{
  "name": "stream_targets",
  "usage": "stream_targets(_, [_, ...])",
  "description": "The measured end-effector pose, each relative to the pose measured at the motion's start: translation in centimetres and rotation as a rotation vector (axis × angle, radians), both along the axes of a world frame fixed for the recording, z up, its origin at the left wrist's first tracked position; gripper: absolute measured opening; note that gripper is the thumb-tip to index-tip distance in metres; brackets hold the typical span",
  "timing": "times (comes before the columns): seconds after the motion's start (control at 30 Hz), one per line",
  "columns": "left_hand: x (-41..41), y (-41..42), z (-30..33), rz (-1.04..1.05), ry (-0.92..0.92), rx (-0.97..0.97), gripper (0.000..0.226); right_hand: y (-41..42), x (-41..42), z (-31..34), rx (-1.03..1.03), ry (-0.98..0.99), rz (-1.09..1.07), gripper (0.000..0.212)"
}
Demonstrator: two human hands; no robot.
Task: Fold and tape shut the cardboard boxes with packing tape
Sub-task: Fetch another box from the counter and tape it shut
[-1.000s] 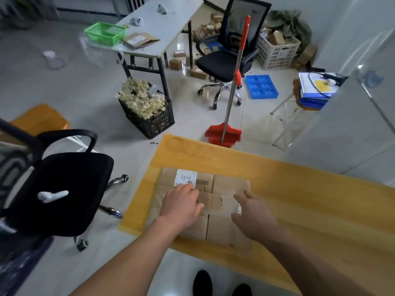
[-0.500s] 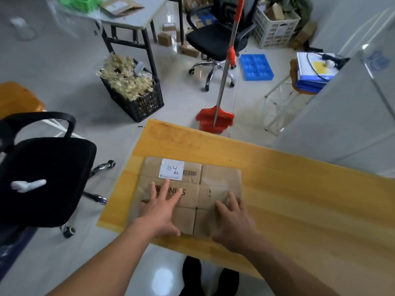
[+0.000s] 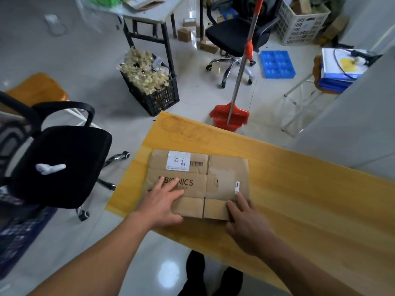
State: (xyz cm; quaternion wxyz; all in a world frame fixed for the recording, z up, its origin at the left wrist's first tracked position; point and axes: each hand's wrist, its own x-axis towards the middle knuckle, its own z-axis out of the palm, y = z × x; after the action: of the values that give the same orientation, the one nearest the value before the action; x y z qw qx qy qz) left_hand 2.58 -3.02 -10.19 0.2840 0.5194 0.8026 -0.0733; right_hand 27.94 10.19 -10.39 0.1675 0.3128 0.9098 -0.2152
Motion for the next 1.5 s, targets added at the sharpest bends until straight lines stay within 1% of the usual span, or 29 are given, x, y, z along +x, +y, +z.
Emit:
stream_targets(0.03, [0.2,0.2,0.8,-0.002,-0.017,0.036,0.076,0.6,0.1,0.4,0.002,0.026,0.004,0.047])
stream_targets(0.1, [0.7,0.7,2.2,-0.009,0.008,0.180,0.048,1.7,0.3,1.4,0.003,0.082,-0.022,0.038])
stream_targets(0.13, [1.0,0.9,3.0,0.007,0.056,0.271,0.043,2.3,0.3,2.1,-0.005,0.124,-0.054,0.036])
stream_targets(0.17, [1.0,1.1,3.9,0.040,0.118,0.355,0.043,2.8,0.2,2.9,-0.014,0.182,-0.093,0.034])
stream_targets(0.23, [0.9,2.1,6.0,0.126,0.246,0.450,0.049,3.8,0.0,4.9,-0.023,0.318,-0.170,0.033])
stream_targets(0.27, [0.8,2.8,7.3,0.176,0.293,0.488,0.048,4.4,-0.1,6.1,-0.021,0.371,-0.201,0.031])
stream_targets(0.33, [0.4,4.4,9.9,0.294,0.328,0.606,0.038,5.8,-0.4,8.6,0.004,0.449,-0.234,0.025])
stream_targets(0.37, [0.1,5.3,11.0,0.350,0.327,0.660,0.032,6.5,-0.6,10.0,0.007,0.479,-0.246,0.023])
stream_targets(0.43, [-0.7,7.1,12.7,0.434,0.310,0.687,0.028,7.7,-0.6,12.7,-0.049,0.549,-0.270,0.022])
stream_targets(0.5, [-1.8,8.9,13.7,0.496,0.245,0.690,0.036,8.7,-0.2,15.3,-0.136,0.627,-0.301,0.023])
stream_targets(0.57, [-2.5,10.6,14.3,0.526,0.127,0.706,0.044,9.4,0.4,17.3,-0.215,0.656,-0.360,0.023])
stream_targets(0.67, [-2.7,12.7,14.5,0.529,0.017,0.705,0.048,9.5,1.2,18.6,-0.257,0.656,-0.456,0.023])
stream_targets(0.73, [-2.6,14.2,14.6,0.514,-0.036,0.701,0.040,9.1,1.5,18.7,-0.288,0.643,-0.557,0.023])
stream_targets(0.77, [-2.5,15.0,14.5,0.483,-0.059,0.679,0.034,8.7,1.5,18.6,-0.277,0.592,-0.603,0.023])
stream_targets(0.83, [-2.2,16.0,14.3,0.402,-0.113,0.617,0.025,7.9,1.1,17.7,-0.236,0.379,-0.650,0.023])
stream_targets(0.9, [-1.7,16.5,13.9,0.319,-0.174,0.558,0.022,6.9,0.6,16.5,-0.208,0.169,-0.685,0.020])
stream_targets(0.93, [-1.5,16.6,13.7,0.281,-0.186,0.536,0.023,6.4,0.2,16.0,-0.193,0.115,-0.708,0.016])
stream_targets(1.0, [-1.4,16.4,13.1,0.226,-0.195,0.537,0.024,5.4,-0.6,15.2,-0.165,0.069,-0.751,0.010])
stream_targets(1.1, [-1.5,16.0,12.6,0.146,-0.223,0.602,0.013,4.2,-1.8,15.1,-0.149,0.061,-0.762,0.009])
stream_targets(1.17, [-1.5,15.8,12.4,0.070,-0.170,0.636,0.009,3.5,-2.5,15.3,-0.150,0.053,-0.759,0.009])
stream_targets(1.27, [-1.0,15.5,11.9,-0.017,0.002,0.687,0.016,2.1,-3.3,15.3,-0.138,0.074,-0.748,0.012])
stream_targets(1.37, [-0.5,15.2,11.5,-0.055,0.057,0.703,0.019,0.8,-3.7,15.2,-0.074,0.068,-0.758,0.031])
stream_targets(1.4, [-0.4,15.1,11.4,-0.079,0.091,0.703,0.021,0.6,-3.7,15.2,-0.057,0.065,-0.764,0.034])
stream_targets(1.47, [-0.3,14.9,11.3,-0.145,0.182,0.710,0.025,0.3,-3.7,15.2,-0.047,0.059,-0.778,0.035])
stream_targets(1.5, [-0.4,14.7,11.2,-0.164,0.195,0.713,0.026,0.1,-3.7,15.2,-0.052,0.057,-0.783,0.035])
